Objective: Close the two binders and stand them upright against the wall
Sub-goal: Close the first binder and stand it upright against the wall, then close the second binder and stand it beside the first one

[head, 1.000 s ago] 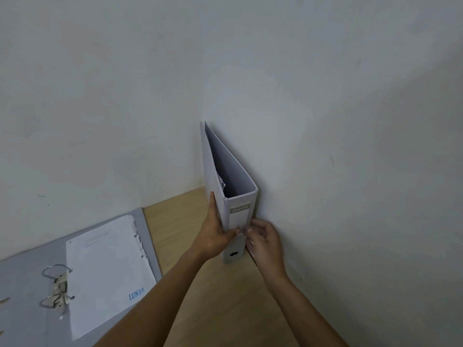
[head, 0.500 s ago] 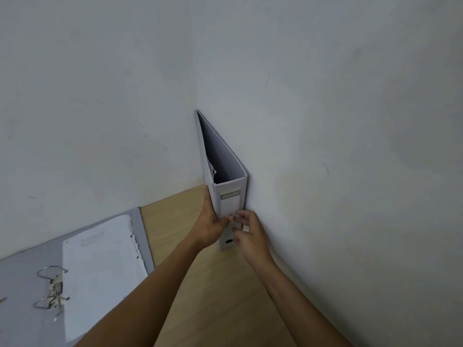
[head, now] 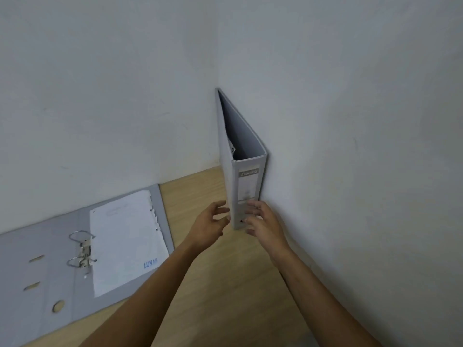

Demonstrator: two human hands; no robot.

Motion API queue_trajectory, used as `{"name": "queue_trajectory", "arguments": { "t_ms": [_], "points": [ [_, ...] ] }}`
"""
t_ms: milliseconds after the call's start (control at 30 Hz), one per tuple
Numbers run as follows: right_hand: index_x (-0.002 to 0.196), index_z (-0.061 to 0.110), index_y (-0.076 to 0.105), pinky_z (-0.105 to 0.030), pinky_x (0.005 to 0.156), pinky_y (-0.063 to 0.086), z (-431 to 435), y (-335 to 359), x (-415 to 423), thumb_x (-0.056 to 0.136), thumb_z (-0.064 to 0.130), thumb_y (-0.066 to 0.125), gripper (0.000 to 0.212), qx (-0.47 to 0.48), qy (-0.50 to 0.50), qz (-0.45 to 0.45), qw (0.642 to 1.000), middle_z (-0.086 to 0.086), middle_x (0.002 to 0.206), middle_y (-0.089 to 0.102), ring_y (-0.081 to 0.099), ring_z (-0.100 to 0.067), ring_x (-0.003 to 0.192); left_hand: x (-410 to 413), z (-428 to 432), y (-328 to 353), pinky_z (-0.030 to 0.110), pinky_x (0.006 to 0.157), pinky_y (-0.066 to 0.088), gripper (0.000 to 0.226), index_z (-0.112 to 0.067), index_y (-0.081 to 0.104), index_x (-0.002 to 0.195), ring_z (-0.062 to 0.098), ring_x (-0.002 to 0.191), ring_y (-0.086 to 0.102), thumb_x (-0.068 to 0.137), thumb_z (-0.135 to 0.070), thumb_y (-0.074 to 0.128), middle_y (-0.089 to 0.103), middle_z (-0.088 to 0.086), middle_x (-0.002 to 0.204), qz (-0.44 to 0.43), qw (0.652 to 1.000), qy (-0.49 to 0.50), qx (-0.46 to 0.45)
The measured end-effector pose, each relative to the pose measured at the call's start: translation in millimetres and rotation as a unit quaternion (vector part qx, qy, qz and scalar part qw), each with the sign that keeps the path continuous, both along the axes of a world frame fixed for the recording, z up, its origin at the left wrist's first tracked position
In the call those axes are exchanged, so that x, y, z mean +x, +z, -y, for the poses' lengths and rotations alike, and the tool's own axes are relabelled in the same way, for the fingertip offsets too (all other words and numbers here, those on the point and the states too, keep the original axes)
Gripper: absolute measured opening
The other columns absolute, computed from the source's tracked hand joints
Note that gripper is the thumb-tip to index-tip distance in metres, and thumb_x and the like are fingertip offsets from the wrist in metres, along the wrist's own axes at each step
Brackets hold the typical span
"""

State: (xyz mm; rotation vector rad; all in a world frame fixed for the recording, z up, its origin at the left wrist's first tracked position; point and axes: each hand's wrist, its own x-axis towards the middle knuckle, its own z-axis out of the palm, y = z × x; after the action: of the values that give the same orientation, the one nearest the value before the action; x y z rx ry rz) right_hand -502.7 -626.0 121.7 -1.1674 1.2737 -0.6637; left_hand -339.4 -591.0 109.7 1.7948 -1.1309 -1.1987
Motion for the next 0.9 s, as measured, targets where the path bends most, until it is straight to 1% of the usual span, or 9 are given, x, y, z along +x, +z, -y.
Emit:
{"name": "queue_trajectory", "arguments": {
  "t_ms": [67,133,233,400,500,600,667,800,900],
  "points": [
    [0.126,0.022,0.061,-0.035,0.09,0.057,-11.3,0.6,5.1,0.095,0.006,0.055,0.034,0.015,0.029,-0.004,0.999,-0.001,0.121,0.066,0.064,-0.014,0.109,11.3,-24.2,-2.1,0.039,0.087,0.059,0.045,-0.02,0.05,0.143,0.018,0.11,0.069,0.099,-0.017,0.059,0.064,0.002,0.136,-0.034,0.999,0.017,0.013],
    [0.121,0.022,0.063,-0.037,0.093,0.056,-24.2,-1.3,15.6,0.095,0.008,0.055,0.031,0.039,0.055,-0.01,0.998,-0.001,0.117,0.069,0.066,-0.016,0.11,26.2,-53.9,-5.6,0.037,0.088,0.059,0.039,-0.021,0.054,0.138,0.015,0.108,0.07,0.1,-0.018,0.057,0.068,0.0,0.129,-0.053,0.997,0.039,0.029],
    [0.121,0.019,0.065,-0.041,0.095,0.055,-46.6,-9.0,39.5,0.098,0.017,0.054,0.025,0.067,0.091,-0.021,0.993,-0.005,0.117,0.071,0.068,-0.021,0.11,55.3,-102.6,-12.5,0.033,0.085,0.059,0.034,-0.02,0.058,0.135,0.015,0.108,0.071,0.101,-0.02,0.056,0.069,-0.001,0.126,-0.066,0.993,0.08,0.053],
    [0.12,0.018,0.066,-0.043,0.096,0.055,-95.3,-25.1,95.5,0.103,0.024,0.05,0.024,0.085,0.15,-0.033,0.984,-0.003,0.112,0.074,0.071,-0.022,0.106,118.1,-194.7,-29.0,0.031,0.083,0.058,0.03,-0.02,0.06,0.131,0.013,0.107,0.071,0.102,-0.023,0.054,0.07,-0.003,0.124,-0.083,0.981,0.146,0.092],
    [0.117,0.016,0.068,-0.045,0.096,0.055,-128.5,-35.3,143.1,0.103,0.024,0.051,0.023,0.099,0.185,-0.044,0.977,-0.005,0.111,0.076,0.072,-0.026,0.107,166.6,-252.0,-33.9,0.029,0.079,0.058,0.031,-0.017,0.061,0.131,0.013,0.106,0.071,0.102,-0.022,0.055,0.071,-0.003,0.122,-0.094,0.969,0.198,0.11],
    [0.113,0.017,0.069,-0.044,0.094,0.056,-153.2,-46.2,179.2,0.103,0.023,0.051,0.022,0.116,0.22,-0.063,0.966,-0.006,0.112,0.075,0.072,-0.026,0.107,204.7,-287.5,-36.1,0.028,0.077,0.057,0.03,-0.014,0.061,0.131,0.015,0.105,0.07,0.102,-0.02,0.055,0.071,0.0,0.121,-0.109,0.953,0.253,0.128],
    [0.113,0.018,0.069,-0.043,0.094,0.056,-174.5,-55.0,212.9,0.102,0.023,0.052,0.021,0.128,0.253,-0.084,0.955,-0.005,0.112,0.075,0.072,-0.024,0.106,233.2,-313.5,-37.2,0.029,0.077,0.057,0.03,-0.015,0.061,0.13,0.015,0.105,0.07,0.102,-0.02,0.055,0.071,0.0,0.121,-0.119,0.943,0.284,0.128],
    [0.114,0.02,0.069,-0.041,0.093,0.056,-205.0,-67.0,268.0,0.099,0.023,0.054,0.022,0.132,0.312,-0.115,0.934,-0.004,0.114,0.074,0.072,-0.022,0.105,274.0,-342.2,-40.4,0.032,0.082,0.056,0.029,-0.016,0.062,0.128,0.016,0.109,0.068,0.1,-0.02,0.056,0.07,0.001,0.125,-0.121,0.934,0.315,0.121],
    [0.117,0.018,0.067,-0.042,0.095,0.056,-225.8,-71.7,315.5,0.099,0.023,0.054,0.024,0.124,0.36,-0.132,0.915,-0.004,0.117,0.071,0.07,-0.024,0.109,304.9,-363.1,-51.5,0.037,0.088,0.056,0.03,-0.017,0.063,0.127,0.018,0.114,0.064,0.098,-0.017,0.058,0.066,0.002,0.129,-0.095,0.931,0.327,0.13]
  ]
}}
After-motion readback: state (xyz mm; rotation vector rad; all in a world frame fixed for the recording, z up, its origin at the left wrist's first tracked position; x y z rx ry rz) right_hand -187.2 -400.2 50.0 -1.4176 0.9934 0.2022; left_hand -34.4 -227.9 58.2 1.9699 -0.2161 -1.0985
